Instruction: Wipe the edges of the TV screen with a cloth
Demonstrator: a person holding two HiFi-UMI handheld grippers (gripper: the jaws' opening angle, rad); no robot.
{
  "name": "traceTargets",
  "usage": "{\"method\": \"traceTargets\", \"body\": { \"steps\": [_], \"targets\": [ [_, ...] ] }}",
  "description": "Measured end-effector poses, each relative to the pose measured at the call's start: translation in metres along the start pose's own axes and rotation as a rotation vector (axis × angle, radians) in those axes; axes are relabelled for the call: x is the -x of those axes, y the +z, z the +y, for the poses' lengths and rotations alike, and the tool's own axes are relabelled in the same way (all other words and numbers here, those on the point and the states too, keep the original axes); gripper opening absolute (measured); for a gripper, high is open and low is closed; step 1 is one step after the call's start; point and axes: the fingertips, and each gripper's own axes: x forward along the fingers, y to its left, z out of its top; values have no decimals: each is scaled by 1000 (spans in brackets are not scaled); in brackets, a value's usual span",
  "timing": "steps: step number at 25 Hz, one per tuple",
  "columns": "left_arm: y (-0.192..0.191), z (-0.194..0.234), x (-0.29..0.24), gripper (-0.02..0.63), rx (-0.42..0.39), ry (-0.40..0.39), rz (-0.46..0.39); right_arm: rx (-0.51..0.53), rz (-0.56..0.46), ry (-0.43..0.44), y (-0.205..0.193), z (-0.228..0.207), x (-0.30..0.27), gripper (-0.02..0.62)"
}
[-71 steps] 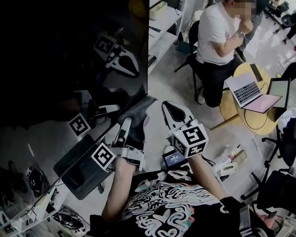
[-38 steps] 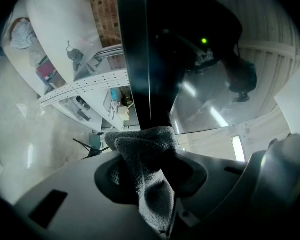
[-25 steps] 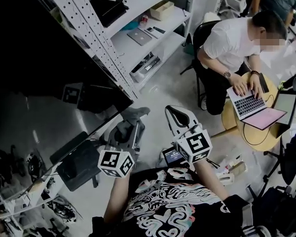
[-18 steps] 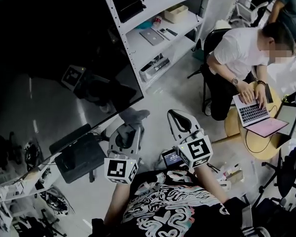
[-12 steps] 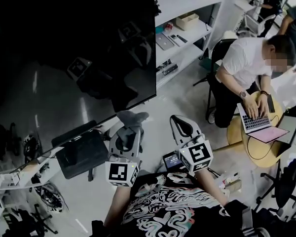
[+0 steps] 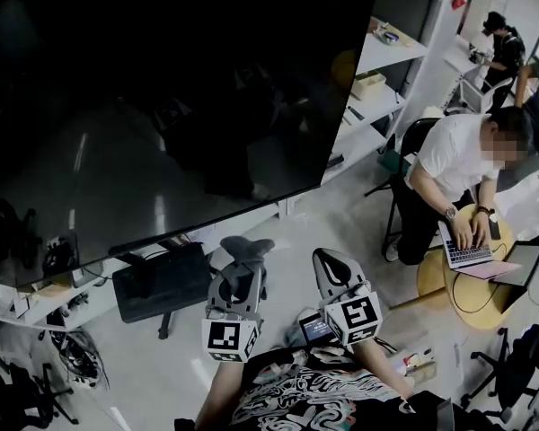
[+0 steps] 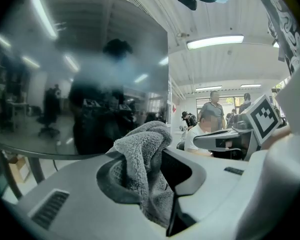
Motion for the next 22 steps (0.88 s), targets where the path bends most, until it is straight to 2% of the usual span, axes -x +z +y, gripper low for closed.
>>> {"method": "traceTargets", "body": {
  "steps": [7, 9, 15, 19, 22],
  "targets": [
    [-7, -7, 58, 129, 27, 25, -31, 23, -4, 0, 0, 46, 42, 29],
    [-4, -9, 69, 129, 13, 32, -48, 45, -14, -4, 3, 53, 55, 29],
    [-5, -13, 90, 129, 0, 98, -60, 26, -51, -20, 4, 51, 78, 29],
    [0, -24, 97, 129, 9, 149, -51, 15, -51, 16, 5, 44, 88, 29],
    [7, -36, 100, 129, 18, 158, -45, 8, -33, 38, 7, 40, 95, 29]
  ]
}}
